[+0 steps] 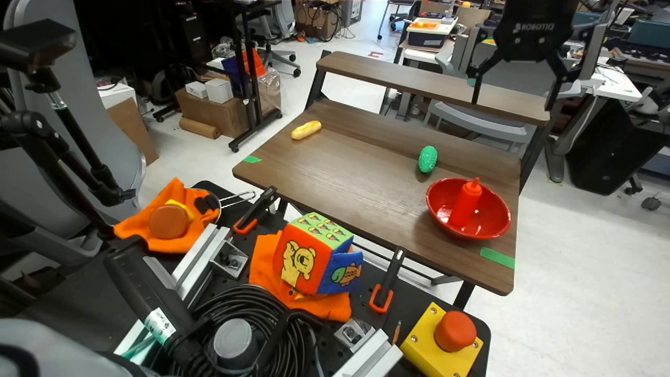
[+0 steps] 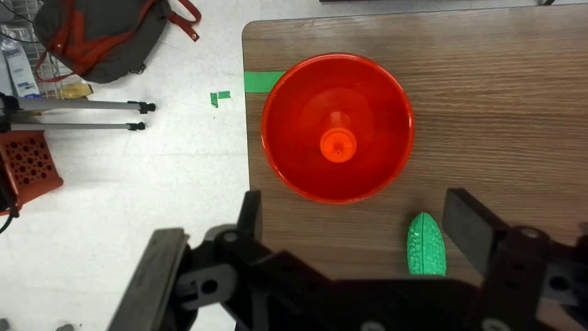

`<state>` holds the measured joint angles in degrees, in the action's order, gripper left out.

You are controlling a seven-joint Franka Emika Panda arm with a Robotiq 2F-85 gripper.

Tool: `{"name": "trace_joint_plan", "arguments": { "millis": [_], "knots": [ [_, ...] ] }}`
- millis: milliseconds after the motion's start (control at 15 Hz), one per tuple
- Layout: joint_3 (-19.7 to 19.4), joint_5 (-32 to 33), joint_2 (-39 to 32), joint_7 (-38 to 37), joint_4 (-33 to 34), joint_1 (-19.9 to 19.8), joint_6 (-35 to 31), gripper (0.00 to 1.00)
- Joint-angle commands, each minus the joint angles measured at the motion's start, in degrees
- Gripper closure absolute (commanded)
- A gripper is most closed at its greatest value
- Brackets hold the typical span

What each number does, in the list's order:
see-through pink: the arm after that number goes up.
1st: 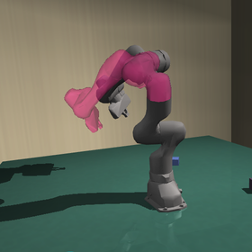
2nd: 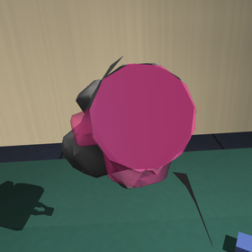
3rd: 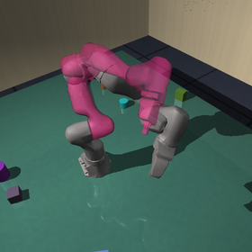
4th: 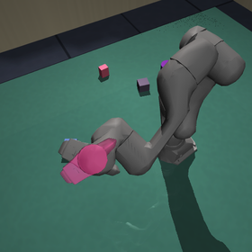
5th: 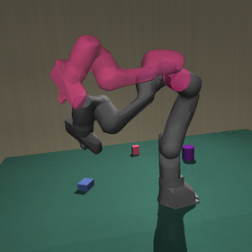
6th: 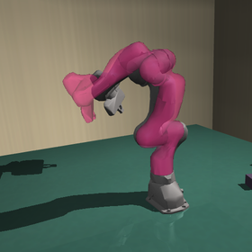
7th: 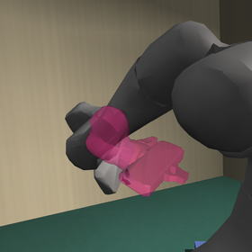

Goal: Pick up the red bottle from the bowl and put it on the table

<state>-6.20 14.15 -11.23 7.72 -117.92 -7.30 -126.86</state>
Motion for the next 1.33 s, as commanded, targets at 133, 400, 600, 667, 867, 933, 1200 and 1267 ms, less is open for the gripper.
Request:
{"name": "trace_joint_plan", "arguments": {
  "millis": [133,400,600,667,867,933,1200,1267],
  "knots": [
    [0.0,-0.7,-18.5,1.1,18.9,0.3,12.0,0.00],
    [0.3,-0.3,-26.1,2.6,26.9,0.0,18.5,0.00],
    [-0.1,0.8,-29.2,2.8,29.9,0.3,21.5,0.00],
    [-0.2,1.0,-29.8,2.6,30.2,0.2,21.6,0.00],
    [-0.3,1.3,-31.3,2.7,30.6,0.3,22.0,0.00],
    [-0.1,1.2,-31.9,2.9,30.6,0.2,21.5,0.00],
    [-0.1,1.3,-34.3,1.5,31.1,0.9,19.9,0.00],
    [0.0,1.3,-34.9,1.5,31.4,1.0,19.7,0.00]
  ]
}}
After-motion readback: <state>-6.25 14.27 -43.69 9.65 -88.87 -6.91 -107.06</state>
